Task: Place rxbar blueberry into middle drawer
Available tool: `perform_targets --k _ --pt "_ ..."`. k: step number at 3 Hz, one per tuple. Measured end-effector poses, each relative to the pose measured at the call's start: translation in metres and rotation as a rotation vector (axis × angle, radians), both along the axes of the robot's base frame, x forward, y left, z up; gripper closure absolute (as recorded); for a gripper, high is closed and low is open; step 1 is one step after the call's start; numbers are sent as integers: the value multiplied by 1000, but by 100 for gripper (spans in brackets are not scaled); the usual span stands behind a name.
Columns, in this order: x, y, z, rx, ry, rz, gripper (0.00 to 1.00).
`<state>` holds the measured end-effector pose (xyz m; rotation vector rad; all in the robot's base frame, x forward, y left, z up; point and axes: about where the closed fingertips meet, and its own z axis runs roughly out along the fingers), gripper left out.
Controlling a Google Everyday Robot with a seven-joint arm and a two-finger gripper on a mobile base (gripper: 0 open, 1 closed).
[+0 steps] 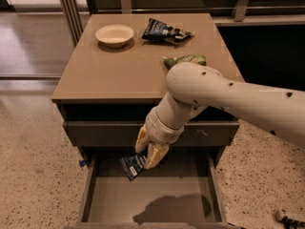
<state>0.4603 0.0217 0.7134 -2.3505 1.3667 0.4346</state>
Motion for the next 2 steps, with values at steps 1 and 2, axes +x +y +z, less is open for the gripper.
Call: perform_targets --k 1,2 --pt "18 -1 -62 123 32 24 100" --pt "14 -1 -62 110 32 32 100"
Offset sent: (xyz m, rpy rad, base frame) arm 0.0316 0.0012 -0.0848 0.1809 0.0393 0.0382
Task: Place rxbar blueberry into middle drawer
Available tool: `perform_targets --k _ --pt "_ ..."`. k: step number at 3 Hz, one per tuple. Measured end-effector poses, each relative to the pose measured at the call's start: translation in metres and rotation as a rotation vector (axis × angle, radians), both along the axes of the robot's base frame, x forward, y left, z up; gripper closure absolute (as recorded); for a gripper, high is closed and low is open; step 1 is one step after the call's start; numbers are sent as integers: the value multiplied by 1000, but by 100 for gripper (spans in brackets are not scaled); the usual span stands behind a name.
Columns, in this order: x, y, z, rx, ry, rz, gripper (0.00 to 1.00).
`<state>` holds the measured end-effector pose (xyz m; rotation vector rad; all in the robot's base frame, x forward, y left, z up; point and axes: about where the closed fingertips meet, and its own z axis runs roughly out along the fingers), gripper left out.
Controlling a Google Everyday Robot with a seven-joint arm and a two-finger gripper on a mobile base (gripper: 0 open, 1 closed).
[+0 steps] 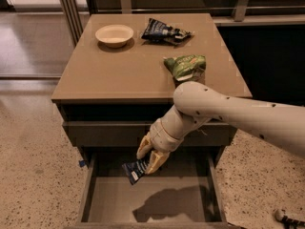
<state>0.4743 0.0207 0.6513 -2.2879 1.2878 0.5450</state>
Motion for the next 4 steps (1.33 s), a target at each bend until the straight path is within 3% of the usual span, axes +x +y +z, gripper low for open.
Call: perform_targets --k 1,2,4 --pt "-24 -7 17 -41 -27 -44 100" --pt "-24 -7 17 -41 -27 -44 100" --pt "-34 -24 -43 -41 32 -93 100"
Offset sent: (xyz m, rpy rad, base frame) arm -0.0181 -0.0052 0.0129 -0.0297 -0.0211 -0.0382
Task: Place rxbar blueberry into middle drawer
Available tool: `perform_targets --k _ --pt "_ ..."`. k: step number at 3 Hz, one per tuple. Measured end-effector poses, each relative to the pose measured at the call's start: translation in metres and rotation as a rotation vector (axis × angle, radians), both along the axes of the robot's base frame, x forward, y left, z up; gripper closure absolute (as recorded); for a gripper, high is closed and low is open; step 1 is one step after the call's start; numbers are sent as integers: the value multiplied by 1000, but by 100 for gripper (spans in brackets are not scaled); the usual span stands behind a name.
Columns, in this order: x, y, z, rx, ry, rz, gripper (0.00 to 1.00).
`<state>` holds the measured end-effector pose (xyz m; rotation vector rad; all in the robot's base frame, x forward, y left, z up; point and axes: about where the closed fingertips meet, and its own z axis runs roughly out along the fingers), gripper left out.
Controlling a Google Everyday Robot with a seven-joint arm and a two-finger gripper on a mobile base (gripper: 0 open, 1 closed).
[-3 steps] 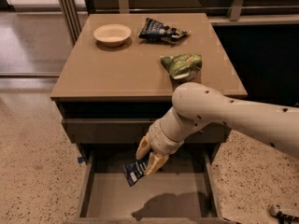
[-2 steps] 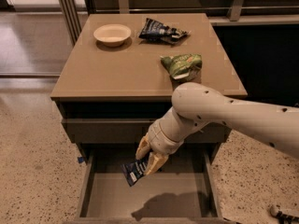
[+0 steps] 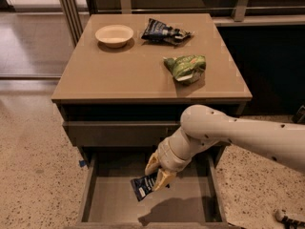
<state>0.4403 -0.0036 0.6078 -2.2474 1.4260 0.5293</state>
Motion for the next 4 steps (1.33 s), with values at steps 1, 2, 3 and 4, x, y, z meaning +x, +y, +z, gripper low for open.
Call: perform_targets --k 1,2,3,4 --pt "-11 -8 -37 -28 35 -38 100" --pt "-11 -8 -37 -28 35 -38 100" --pt "-7 -2 -51 -32 57 -19 100" --pt "8 8 -79 -29 75 13 100"
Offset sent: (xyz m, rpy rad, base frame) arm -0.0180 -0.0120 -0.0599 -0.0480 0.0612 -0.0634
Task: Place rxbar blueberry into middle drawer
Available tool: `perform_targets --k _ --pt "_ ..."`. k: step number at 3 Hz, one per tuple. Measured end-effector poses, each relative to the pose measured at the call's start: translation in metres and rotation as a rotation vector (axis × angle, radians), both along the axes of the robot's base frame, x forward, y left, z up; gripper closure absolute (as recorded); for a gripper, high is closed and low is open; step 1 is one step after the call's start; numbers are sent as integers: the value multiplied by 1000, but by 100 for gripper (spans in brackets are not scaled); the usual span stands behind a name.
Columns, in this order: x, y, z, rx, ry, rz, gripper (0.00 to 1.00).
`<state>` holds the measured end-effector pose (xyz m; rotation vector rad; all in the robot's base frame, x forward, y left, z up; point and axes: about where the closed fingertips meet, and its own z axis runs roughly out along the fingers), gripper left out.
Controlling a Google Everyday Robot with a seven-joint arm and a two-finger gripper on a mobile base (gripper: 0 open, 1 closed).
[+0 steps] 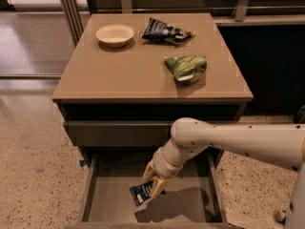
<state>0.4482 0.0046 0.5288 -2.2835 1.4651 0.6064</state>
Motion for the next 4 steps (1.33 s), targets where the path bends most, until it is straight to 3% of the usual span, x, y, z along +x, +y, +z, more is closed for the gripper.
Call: perform_targets --k 1,3,4 --pt "11 10 -24 2 -7 10 100" --pt "18 7 -60 7 -105 -143 100" --pt "20 7 -81 14 -119 -170 100"
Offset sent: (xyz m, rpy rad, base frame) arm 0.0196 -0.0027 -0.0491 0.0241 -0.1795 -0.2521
